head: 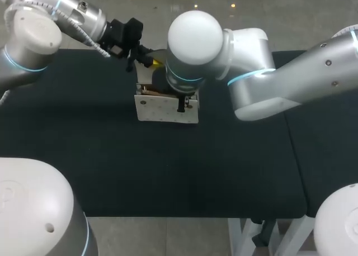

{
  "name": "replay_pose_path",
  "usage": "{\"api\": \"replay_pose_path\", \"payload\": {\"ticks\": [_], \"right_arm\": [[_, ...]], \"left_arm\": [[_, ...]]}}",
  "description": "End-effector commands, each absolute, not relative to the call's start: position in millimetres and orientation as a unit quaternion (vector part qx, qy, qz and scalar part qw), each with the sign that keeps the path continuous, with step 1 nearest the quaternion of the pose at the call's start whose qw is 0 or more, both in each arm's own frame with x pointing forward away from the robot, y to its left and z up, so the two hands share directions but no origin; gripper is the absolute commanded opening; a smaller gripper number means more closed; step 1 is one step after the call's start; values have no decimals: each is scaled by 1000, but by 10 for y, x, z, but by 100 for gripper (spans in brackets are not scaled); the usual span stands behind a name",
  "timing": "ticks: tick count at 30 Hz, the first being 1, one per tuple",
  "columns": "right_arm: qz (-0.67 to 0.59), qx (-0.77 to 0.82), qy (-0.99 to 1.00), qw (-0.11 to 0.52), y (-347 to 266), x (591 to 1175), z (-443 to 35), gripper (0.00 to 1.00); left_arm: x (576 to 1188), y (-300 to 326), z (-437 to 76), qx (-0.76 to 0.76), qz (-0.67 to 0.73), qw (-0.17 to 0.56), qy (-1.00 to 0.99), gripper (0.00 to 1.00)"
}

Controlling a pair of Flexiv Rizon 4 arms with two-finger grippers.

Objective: Pick up the bag, open it, inspect its contents, close it, and place it on the opposite side

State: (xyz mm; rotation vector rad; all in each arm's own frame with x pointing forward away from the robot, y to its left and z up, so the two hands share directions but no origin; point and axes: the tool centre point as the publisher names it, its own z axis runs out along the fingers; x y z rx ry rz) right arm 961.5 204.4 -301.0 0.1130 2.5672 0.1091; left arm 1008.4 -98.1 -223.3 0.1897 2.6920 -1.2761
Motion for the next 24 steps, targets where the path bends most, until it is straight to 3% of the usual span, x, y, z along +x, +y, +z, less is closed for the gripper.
{"api": "replay_pose_path", "payload": {"ticks": [1, 22, 23, 24], "right_arm": [[39, 39, 960, 274, 2065, 9668, -3044, 0], [22, 38, 974, 224, 2112, 9636, -3334, 0], [21, 37, 974, 222, 2112, 9630, -3346, 13], [21, 38, 974, 221, 2110, 9624, -3357, 36]], "left_arm": [[10073, -960, -2235, 67, -435, 75, 895, 0], [10018, -906, -2268, 68, -452, 70, 886, 0], [10016, -903, -2268, 68, -453, 70, 886, 0], [10011, -897, -2264, 68, -453, 70, 886, 0]]}}
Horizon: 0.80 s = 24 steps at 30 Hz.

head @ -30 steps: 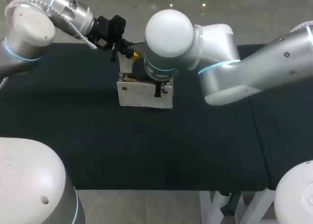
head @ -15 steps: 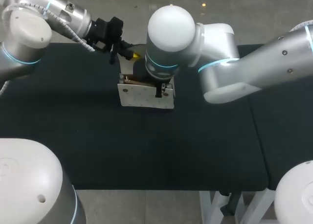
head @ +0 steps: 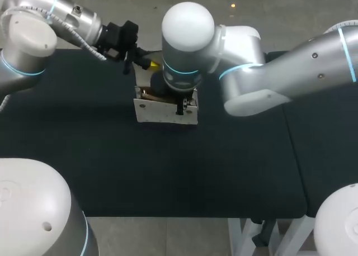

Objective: Pick up the bag, open it, inspect its contents, close it, and place it on the opposite side

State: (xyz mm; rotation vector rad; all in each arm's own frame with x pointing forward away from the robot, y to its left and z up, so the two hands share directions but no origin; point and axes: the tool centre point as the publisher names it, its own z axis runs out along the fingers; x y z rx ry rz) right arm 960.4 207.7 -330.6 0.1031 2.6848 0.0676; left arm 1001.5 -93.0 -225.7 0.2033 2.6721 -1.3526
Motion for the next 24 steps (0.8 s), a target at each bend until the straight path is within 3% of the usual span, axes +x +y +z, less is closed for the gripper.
{"api": "replay_pose_path", "payload": {"ticks": [1, 2, 24], "right_arm": [[21, 38, 975, 220, 2110, 9620, -3361, 78], [21, 38, 975, 219, 2110, 9618, -3363, 100], [20, 47, 975, 214, 2088, 9611, -3385, 100]], "left_arm": [[10007, -894, -2259, 69, -453, 71, 886, 0], [10005, -893, -2256, 69, -453, 71, 886, 0], [9986, -919, -2219, 77, -447, 73, 888, 0]]}}
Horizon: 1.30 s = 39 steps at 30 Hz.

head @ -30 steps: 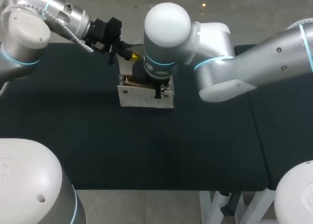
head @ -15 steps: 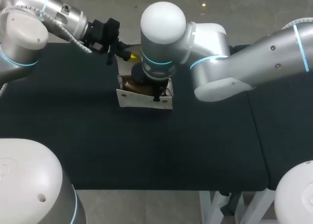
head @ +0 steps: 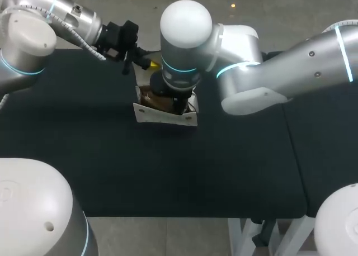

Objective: Pick up the bag, open it, inspect its contents, close it, and place it on the opposite side

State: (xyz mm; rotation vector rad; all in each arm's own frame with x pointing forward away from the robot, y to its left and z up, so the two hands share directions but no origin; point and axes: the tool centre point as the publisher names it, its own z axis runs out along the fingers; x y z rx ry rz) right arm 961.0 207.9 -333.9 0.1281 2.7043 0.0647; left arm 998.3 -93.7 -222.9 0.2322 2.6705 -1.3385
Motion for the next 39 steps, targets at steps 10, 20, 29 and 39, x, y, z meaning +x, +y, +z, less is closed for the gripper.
{"api": "replay_pose_path", "payload": {"ticks": [10, 20, 29, 39], "right_arm": [[18, 49, 974, 220, 2069, 9616, -3348, 100], [18, 49, 974, 221, 2064, 9615, -3340, 100], [18, 47, 974, 221, 2076, 9621, -3340, 100], [24, 47, 972, 229, 2084, 9640, -3271, 53]], "left_arm": [[9986, -919, -2219, 77, -447, 73, 888, 0], [9986, -919, -2219, 77, -447, 73, 888, 0], [9986, -919, -2219, 77, -447, 73, 888, 0], [9986, -919, -2219, 77, -447, 73, 888, 0]]}}
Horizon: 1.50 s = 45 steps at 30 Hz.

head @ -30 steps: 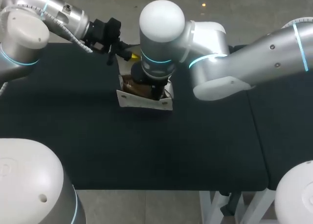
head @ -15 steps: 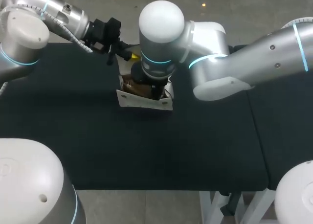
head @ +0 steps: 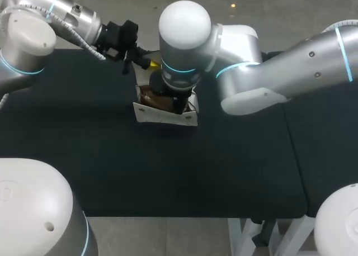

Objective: Pick up the bag, open it, inspect its contents, close it, and place it on the opposite side

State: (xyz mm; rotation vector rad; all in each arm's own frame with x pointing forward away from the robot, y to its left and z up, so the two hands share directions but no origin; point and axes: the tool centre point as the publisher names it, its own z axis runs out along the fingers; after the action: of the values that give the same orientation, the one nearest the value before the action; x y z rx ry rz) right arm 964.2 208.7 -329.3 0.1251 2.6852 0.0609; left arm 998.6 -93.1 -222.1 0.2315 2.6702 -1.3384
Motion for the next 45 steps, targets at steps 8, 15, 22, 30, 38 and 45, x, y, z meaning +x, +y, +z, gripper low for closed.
{"api": "replay_pose_path", "payload": {"ticks": [8, 15, 22, 30, 38, 45], "right_arm": [[29, 48, 963, 265, 2055, 9583, -3024, 27], [33, 55, 947, 315, 2004, 9480, -2709, 30], [33, 64, 934, 349, 1951, 9387, -2505, 32], [37, 69, 927, 366, 1946, 9282, -2420, 12], [46, 76, 924, 371, 1939, 9203, -2474, 0], [76, 72, 922, 374, 1986, 9087, -2559, 0]], "left_arm": [[9925, -940, -2137, 81, -443, 71, 890, 0], [9931, -1000, -2152, 76, -438, 49, 894, 0], [9981, -1017, -2283, 70, -435, 32, 897, 0], [10115, -984, -2497, 78, -428, 49, 899, 0], [10196, -968, -2697, 109, -413, 102, 898, 0], [10184, -953, -2810, 133, -410, 129, 893, 0]]}}
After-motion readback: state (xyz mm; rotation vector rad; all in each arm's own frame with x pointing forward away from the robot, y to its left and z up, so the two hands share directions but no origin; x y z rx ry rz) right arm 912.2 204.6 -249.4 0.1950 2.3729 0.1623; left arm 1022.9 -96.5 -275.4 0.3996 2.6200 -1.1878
